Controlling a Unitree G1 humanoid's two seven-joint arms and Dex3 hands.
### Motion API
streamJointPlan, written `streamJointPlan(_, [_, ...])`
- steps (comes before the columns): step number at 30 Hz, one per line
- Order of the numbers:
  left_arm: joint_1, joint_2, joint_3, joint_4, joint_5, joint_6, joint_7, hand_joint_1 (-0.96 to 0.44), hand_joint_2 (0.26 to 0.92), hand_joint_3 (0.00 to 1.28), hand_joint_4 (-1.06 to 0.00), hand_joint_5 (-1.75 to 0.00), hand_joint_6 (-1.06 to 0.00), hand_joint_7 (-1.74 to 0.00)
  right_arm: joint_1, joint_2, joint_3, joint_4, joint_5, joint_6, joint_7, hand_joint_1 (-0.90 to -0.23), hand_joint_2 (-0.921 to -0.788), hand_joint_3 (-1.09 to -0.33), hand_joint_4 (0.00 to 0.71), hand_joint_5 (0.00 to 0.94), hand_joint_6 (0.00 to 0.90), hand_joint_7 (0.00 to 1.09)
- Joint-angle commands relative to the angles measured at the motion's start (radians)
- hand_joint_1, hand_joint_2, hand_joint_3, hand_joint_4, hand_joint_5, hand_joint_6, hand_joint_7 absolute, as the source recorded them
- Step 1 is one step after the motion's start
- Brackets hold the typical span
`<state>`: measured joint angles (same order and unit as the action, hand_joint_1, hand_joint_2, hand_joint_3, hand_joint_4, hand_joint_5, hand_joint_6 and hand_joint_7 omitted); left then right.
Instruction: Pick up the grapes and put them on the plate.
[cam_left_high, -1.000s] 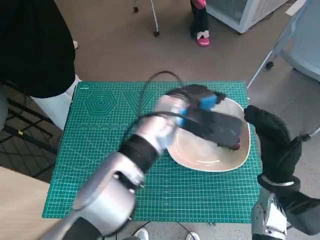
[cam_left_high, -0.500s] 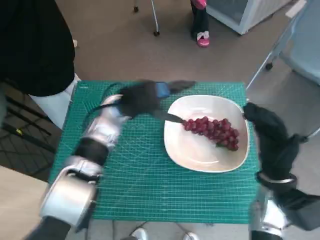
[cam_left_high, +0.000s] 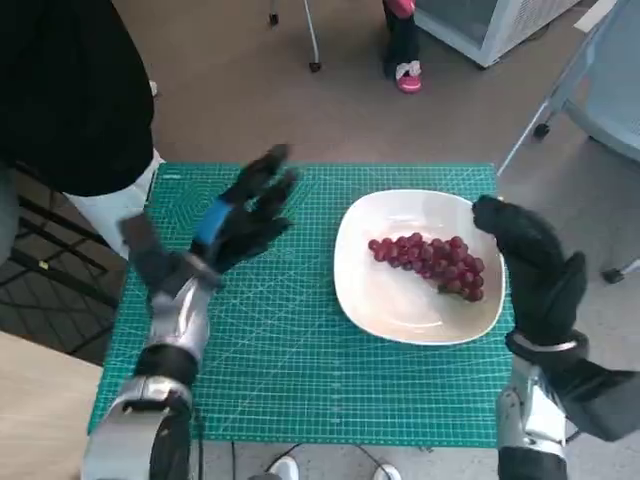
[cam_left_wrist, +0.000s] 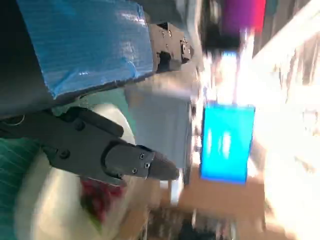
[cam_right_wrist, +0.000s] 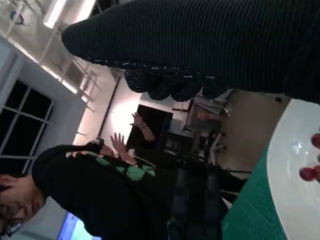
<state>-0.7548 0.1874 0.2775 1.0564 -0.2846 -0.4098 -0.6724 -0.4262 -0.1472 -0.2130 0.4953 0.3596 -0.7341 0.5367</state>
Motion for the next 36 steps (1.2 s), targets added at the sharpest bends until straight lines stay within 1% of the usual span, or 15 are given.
streamJointPlan(1, [0.057,0.011,-0.002,-0.110,0.004,-0.003,0.041,-0.59,0.921,0.17,-0.05,0.00,-0.16,0.00,-0.014,0.009,0.007,0.028,0.016,0.006,0.022,-0.602,-0.921,-0.802,0.346,0.002,0.019,0.33])
streamJointPlan(5, [0.113,0.006,0.002,-0.198,-0.022,0.025,0.043,-0.57,0.921,0.13,-0.04,0.00,-0.15,0.00,-0.022,0.012,0.010,0.034,0.016,0.010,0.030,-0.607,-0.921,-0.800,0.346,0.002,0.020,0.33])
streamJointPlan(8, [0.155,-0.003,0.004,-0.258,-0.032,0.021,0.053,-0.54,0.921,0.10,-0.04,0.00,-0.15,0.00,-0.026,0.014,0.012,0.037,0.013,0.010,0.033,-0.609,-0.921,-0.799,0.346,0.002,0.021,0.33])
streamJointPlan(14, [0.222,-0.022,-0.012,-0.352,0.002,-0.037,0.133,-0.52,0.921,0.07,-0.01,0.00,-0.15,0.00,-0.036,0.016,0.020,0.042,0.012,0.009,0.038,-0.612,-0.921,-0.795,0.349,0.003,0.026,0.33])
streamJointPlan(17, [0.249,-0.024,-0.022,-0.392,0.016,-0.047,0.164,-0.50,0.920,0.05,0.00,0.00,-0.13,0.00,-0.037,0.016,0.023,0.041,0.012,0.008,0.039,-0.613,-0.921,-0.793,0.349,0.003,0.027,0.33])
streamJointPlan(20, [0.275,-0.023,-0.029,-0.428,0.024,-0.054,0.183,-0.43,0.914,0.04,0.00,0.00,-0.13,0.00,-0.038,0.013,0.023,0.039,0.014,0.009,0.042,-0.614,-0.921,-0.792,0.350,0.003,0.027,0.32])
streamJointPlan(27, [0.330,-0.018,-0.051,-0.495,0.070,-0.110,0.237,-0.25,0.903,0.01,-0.06,-0.02,-0.20,-0.03,-0.039,0.011,0.020,0.037,0.018,0.009,0.046,-0.613,-0.921,-0.792,0.351,0.003,0.028,0.32])
streamJointPlan(32, [0.357,-0.018,-0.066,-0.521,0.111,-0.161,0.281,-0.23,0.906,0.01,-0.10,-0.02,-0.24,-0.03,-0.041,0.013,0.019,0.043,0.014,0.001,0.044,-0.610,-0.921,-0.792,0.352,0.003,0.029,0.32])
streamJointPlan(36, [0.364,-0.018,-0.078,-0.520,0.120,-0.179,0.295,-0.21,0.912,0.01,-0.13,-0.01,-0.26,-0.03,-0.039,0.013,0.020,0.041,0.013,0.000,0.045,-0.609,-0.921,-0.791,0.352,0.003,0.030,0.32])
